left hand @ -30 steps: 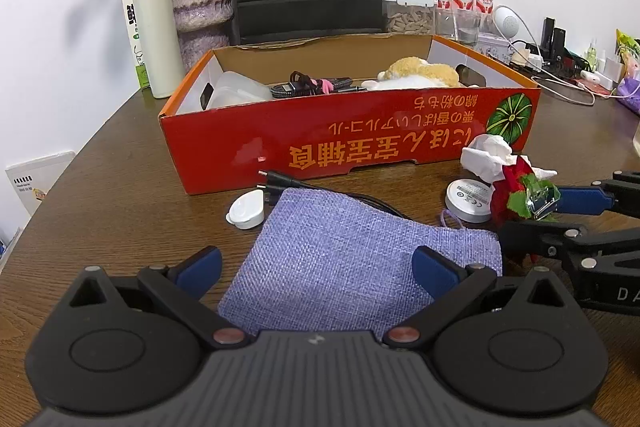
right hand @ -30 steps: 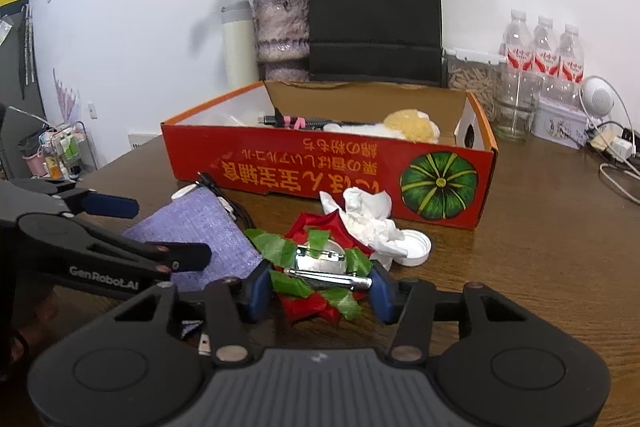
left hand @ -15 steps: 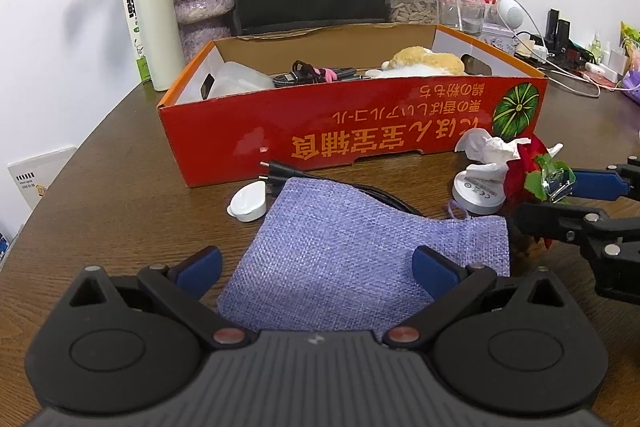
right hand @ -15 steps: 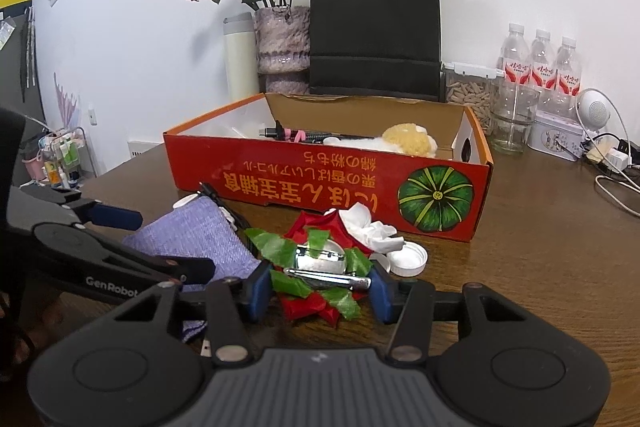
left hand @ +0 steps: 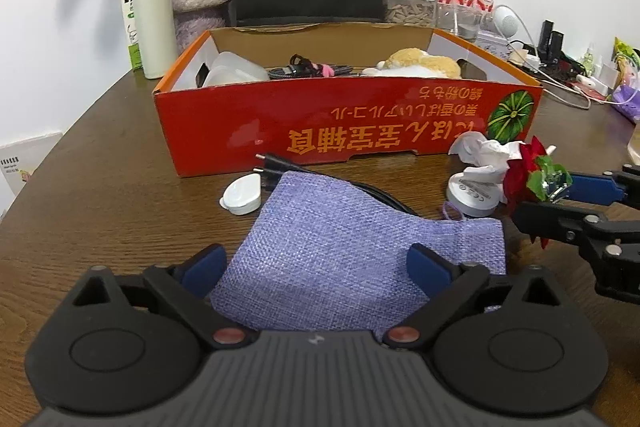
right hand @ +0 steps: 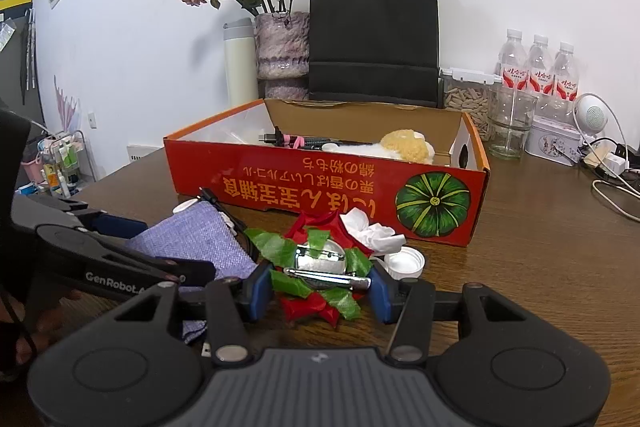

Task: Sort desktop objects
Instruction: 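Grasp the lavender cloth pouch with the left gripper while the right grasps the red rose, then carry the lavender pouch and red rose into the box and release them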

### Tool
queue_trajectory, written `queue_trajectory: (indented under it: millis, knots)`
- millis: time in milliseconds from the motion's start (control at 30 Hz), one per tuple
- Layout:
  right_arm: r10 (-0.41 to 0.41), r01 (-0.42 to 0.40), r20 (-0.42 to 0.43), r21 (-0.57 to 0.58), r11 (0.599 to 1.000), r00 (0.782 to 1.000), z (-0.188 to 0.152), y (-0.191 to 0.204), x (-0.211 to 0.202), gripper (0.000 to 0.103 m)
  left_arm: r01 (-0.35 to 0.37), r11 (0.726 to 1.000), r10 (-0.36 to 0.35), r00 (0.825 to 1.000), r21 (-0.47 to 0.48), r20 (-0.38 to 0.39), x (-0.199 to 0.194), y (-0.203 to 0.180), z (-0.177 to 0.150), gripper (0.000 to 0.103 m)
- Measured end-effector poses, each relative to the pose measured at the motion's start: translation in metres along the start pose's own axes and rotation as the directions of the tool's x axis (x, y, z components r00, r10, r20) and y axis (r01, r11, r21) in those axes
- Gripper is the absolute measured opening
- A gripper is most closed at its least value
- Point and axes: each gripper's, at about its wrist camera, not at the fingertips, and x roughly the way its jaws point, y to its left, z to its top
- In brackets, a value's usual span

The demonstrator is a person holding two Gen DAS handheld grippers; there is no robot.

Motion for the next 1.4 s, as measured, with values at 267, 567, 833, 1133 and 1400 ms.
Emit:
queue_trajectory:
  millis: [267,567,833,1133,1400]
  knots:
    - [-0.006,0.006,0.003,-0.004,1.0,1.0,-0.001,0.0,-0.001,0.048,-0.001,1.0,0.001,0.999,0.013,0.032,-0.007,-0.004,-0.003,0.069]
    - [-0.01,0.01,0.004,-0.004,1.0,1.0,0.0,0.0,-0.001,0.048,-0.021,0.999,0.018,0.997,0.043,0.072,-0.017,-0.01,-0.007,0.035]
    - [-0.015,0.015,0.007,-0.004,1.0,1.0,0.0,-0.001,-0.001,0.049,-0.028,0.999,0.021,0.99,0.047,0.139,-0.033,-0.015,-0.013,0.03]
    - [-0.025,0.025,0.014,0.0,1.0,1.0,0.0,-0.001,-0.001,0.049,-0.042,0.997,0.028,0.974,0.058,0.223,-0.051,-0.022,-0.018,0.03]
    - [-0.032,0.032,0.022,0.004,0.999,0.999,-0.001,-0.002,-0.003,0.049,-0.037,0.999,0.028,0.973,0.036,0.229,-0.054,-0.02,-0.019,0.03]
